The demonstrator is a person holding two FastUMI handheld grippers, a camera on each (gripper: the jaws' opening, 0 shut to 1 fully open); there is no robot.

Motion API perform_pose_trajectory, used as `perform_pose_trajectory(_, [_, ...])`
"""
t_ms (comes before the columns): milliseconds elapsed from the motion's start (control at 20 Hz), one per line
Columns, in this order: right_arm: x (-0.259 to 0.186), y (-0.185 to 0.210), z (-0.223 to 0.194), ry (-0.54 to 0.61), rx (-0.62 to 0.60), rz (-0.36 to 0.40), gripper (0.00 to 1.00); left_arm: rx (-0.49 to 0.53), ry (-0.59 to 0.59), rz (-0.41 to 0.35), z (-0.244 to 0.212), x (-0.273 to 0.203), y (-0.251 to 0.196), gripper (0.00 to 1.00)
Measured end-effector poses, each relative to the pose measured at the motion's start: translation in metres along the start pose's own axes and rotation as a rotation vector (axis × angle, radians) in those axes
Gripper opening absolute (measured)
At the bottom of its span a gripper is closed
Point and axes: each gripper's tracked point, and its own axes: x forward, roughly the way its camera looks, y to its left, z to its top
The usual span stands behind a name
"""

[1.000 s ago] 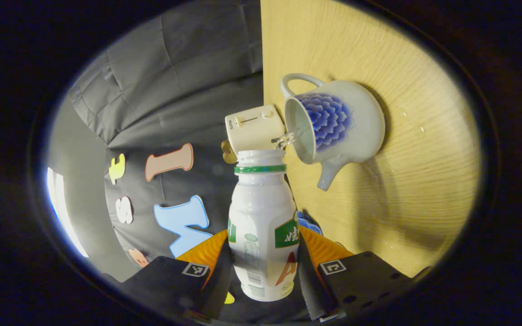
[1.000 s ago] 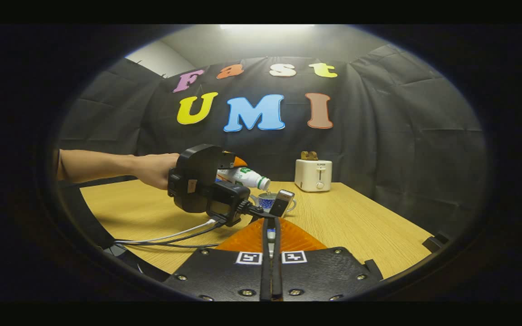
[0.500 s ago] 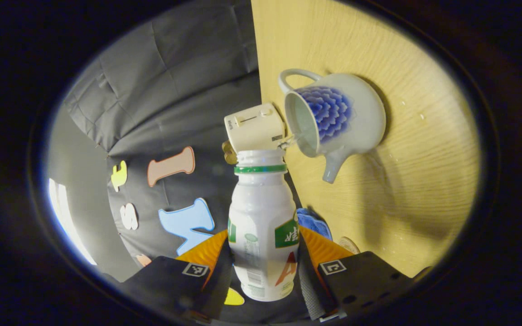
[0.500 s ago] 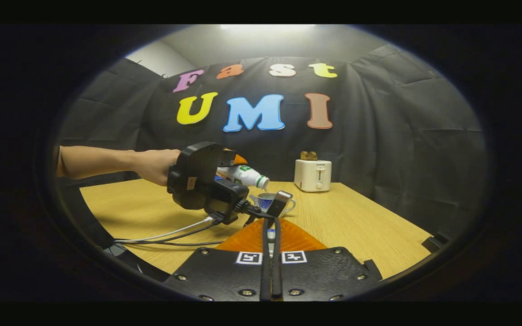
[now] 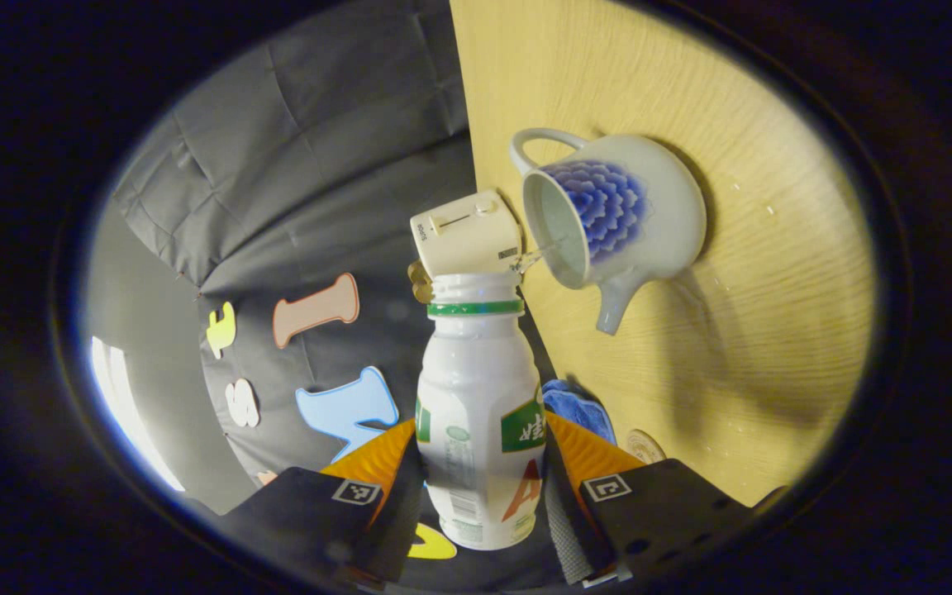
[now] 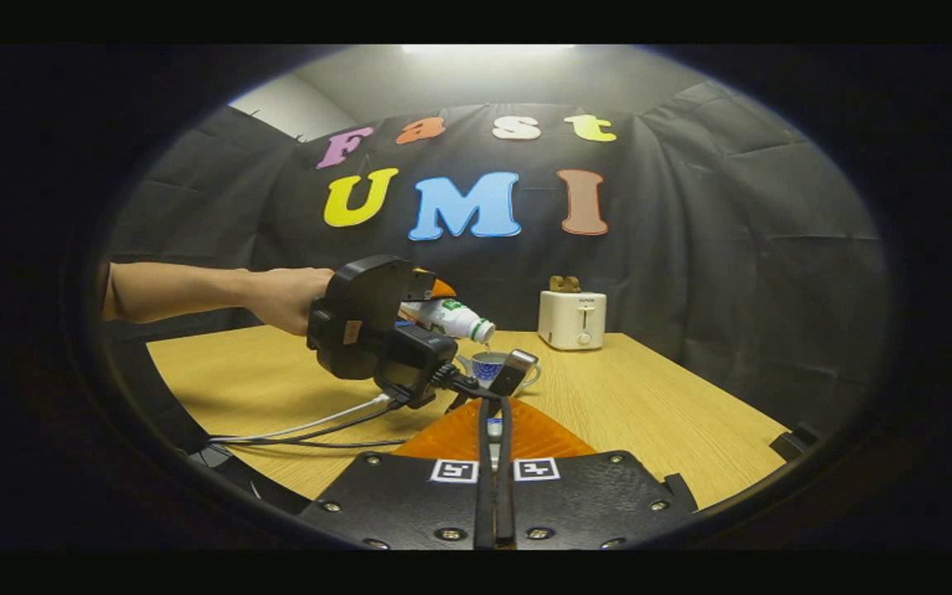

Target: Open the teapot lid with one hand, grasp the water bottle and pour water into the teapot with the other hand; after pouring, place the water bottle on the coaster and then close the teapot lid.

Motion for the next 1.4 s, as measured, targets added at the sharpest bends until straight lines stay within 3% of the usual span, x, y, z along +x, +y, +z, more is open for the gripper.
perform_pose_trajectory(50, [0.000,0.000,0.000,0.000,0.000,0.002,0.01,0.003,0.000,-0.001,0.001,0.000,-0.001,0.79])
perform_pose_trajectory(100, [0.000,0.000,0.000,0.001,-0.001,0.001,0.01,0.010,-0.001,0.001,0.001,0.000,0.001,0.69])
perform_pose_trajectory(150, [0.000,0.000,0.001,0.002,-0.001,0.001,0.01,0.014,0.000,0.001,0.001,0.000,0.001,0.79])
perform_pose_trajectory(200, [0.001,0.000,0.000,0.003,-0.001,0.002,0.01,0.019,-0.001,0.002,0.001,-0.001,0.002,0.69])
perform_pose_trajectory(250, [0.000,0.000,0.000,0.003,-0.001,0.002,0.01,0.025,0.001,0.004,-0.001,-0.001,0.003,0.79])
perform_pose_trajectory(300, [0.000,0.000,0.000,0.003,-0.001,0.002,0.01,0.027,0.000,0.005,0.000,0.000,0.003,0.74])
perform_pose_trajectory(350, [0.000,0.000,0.000,0.003,-0.001,0.002,0.01,0.029,0.000,0.005,0.000,0.000,0.002,0.79])
perform_pose_trajectory(600, [0.000,-0.001,0.000,0.002,0.001,-0.002,0.01,0.033,-0.006,0.012,0.002,0.000,0.005,0.79])
perform_pose_trajectory(650, [0.001,-0.002,-0.001,0.003,0.002,-0.002,0.01,0.034,-0.006,0.012,0.002,0.000,0.004,0.70])
perform_pose_trajectory(750, [0.002,-0.002,-0.001,0.007,0.001,0.000,0.01,0.041,-0.005,0.011,0.002,0.000,0.004,0.79])
perform_pose_trajectory(800, [0.001,-0.001,-0.002,0.008,0.002,0.000,0.01,0.043,-0.006,0.013,0.002,-0.001,0.005,0.74])
perform_pose_trajectory(850, [0.001,-0.001,-0.002,0.009,0.003,0.001,0.01,0.043,-0.006,0.010,0.002,0.000,0.004,0.79])
perform_pose_trajectory(950, [0.002,-0.002,-0.002,0.010,0.003,0.000,0.01,0.045,-0.006,0.012,0.001,-0.001,0.003,0.74])
perform_pose_trajectory(1050, [0.002,-0.001,-0.001,0.009,0.003,0.001,0.01,0.046,-0.009,0.012,0.002,-0.001,0.003,0.79])
perform_pose_trajectory(1250, [0.000,-0.002,-0.001,0.008,0.004,0.001,0.01,0.036,-0.015,0.007,0.004,-0.001,0.000,0.74])
perform_pose_trajectory(1300, [0.001,-0.002,-0.001,0.008,0.004,0.000,0.01,0.025,-0.019,0.000,0.004,0.000,-0.002,0.79])
perform_pose_trajectory(1400, [0.001,-0.002,-0.001,0.007,0.004,0.001,0.01,0.005,-0.020,-0.019,0.004,0.001,-0.009,0.79])
